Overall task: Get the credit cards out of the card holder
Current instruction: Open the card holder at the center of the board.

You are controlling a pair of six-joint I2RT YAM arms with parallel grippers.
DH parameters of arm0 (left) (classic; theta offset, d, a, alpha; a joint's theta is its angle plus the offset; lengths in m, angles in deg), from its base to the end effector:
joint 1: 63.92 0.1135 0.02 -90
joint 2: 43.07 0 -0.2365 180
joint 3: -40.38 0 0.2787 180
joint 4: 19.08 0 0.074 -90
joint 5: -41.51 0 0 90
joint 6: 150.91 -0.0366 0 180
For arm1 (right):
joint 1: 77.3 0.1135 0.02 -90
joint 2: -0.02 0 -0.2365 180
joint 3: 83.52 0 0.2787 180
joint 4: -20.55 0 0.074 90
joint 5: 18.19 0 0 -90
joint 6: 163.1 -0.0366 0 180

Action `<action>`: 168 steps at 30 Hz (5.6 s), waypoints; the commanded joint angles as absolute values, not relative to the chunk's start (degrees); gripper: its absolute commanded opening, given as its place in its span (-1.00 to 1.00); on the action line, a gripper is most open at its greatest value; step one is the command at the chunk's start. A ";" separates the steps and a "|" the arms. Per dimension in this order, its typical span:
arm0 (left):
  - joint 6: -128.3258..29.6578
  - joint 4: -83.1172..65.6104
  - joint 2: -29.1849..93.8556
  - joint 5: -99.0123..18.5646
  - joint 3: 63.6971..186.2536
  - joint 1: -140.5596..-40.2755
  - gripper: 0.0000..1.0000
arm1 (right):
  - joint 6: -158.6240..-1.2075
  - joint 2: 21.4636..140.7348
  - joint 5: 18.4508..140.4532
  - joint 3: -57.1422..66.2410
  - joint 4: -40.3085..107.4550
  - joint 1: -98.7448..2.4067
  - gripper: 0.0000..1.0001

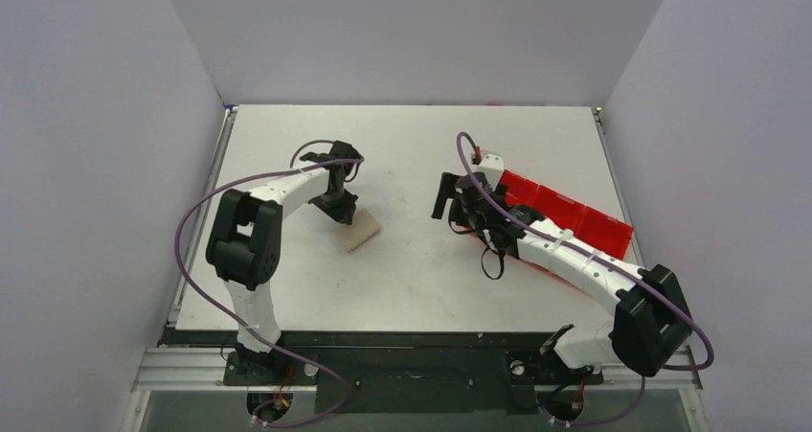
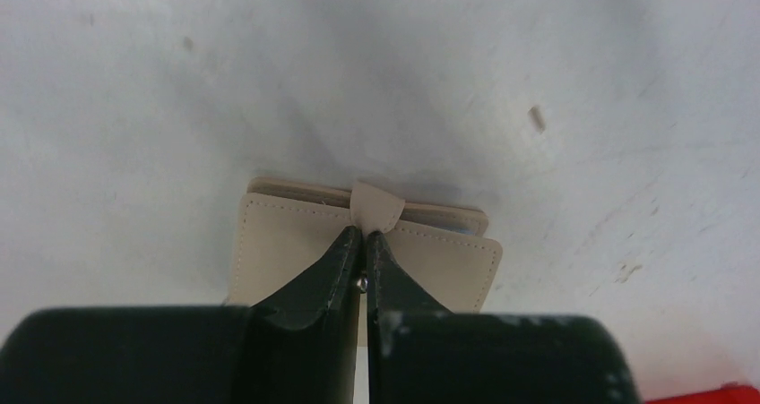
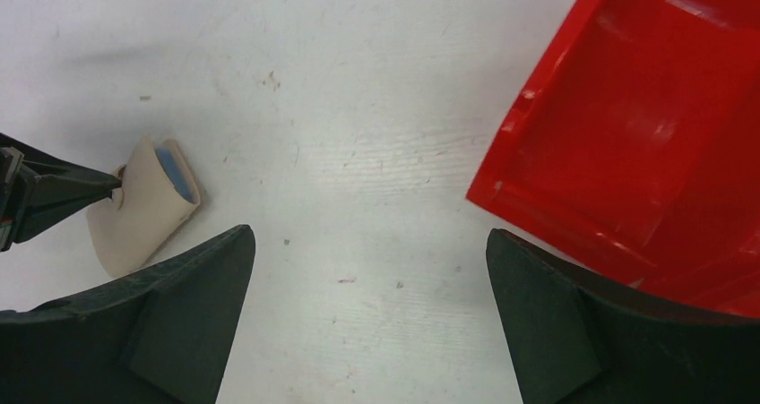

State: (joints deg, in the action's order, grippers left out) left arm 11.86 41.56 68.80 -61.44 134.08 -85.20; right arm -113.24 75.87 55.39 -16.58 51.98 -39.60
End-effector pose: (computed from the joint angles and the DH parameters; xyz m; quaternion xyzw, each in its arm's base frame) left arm 0.3703 -0.1354 0.1385 -0.4394 0.8860 0.0056 0.1482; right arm 0.2601 0.1879 0.2290 0.0791 0.8968 0.1603 0.4048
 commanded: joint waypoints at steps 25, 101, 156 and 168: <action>29.02 32.18 56.47 -39.98 114.40 -92.04 -1.00 | -116.13 99.35 69.55 -14.88 36.54 -25.99 0.60; 15.45 19.62 37.25 -28.10 105.40 -88.37 -1.00 | -116.48 93.42 64.23 -6.11 49.94 -28.71 0.46; -13.26 28.82 35.89 -39.44 107.71 -87.25 -0.13 | -116.24 102.64 64.86 -13.73 47.72 -32.59 -0.62; -16.60 30.17 44.73 -52.80 109.72 -95.76 -0.08 | -116.19 102.74 66.08 -13.05 47.64 -33.05 -0.63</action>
State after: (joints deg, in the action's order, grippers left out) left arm -15.09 29.95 42.40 -48.21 107.42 -94.29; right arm -116.43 101.95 66.29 -12.72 47.98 -32.70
